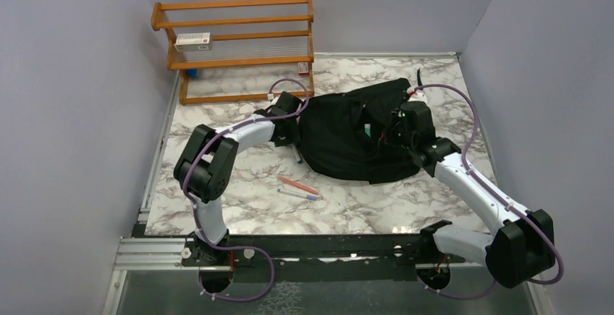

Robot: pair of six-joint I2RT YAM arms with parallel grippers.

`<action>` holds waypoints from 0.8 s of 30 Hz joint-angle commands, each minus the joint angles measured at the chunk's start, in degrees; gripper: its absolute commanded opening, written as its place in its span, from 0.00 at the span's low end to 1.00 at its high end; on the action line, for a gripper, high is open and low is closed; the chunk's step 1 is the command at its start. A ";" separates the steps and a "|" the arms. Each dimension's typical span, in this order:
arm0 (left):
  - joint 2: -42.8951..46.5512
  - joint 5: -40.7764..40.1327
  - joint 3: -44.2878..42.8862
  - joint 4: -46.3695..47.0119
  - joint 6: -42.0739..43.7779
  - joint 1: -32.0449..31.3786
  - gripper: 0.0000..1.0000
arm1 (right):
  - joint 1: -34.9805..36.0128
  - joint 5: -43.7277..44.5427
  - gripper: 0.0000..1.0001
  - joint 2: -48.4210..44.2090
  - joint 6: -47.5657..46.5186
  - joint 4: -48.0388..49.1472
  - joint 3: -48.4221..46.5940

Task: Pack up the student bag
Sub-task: Pick up the stationery from the center of the board.

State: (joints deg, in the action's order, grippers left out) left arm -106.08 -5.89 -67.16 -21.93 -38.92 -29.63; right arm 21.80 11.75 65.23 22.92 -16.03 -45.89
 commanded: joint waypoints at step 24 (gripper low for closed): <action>8.12 3.79 -0.86 -5.91 8.41 3.13 0.00 | 0.17 0.34 0.01 -1.16 0.11 -2.34 -1.27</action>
State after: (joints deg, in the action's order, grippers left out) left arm -104.68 -5.28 -67.51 -26.04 -33.36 -26.89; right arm 21.80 11.77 64.90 22.92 -16.36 -45.89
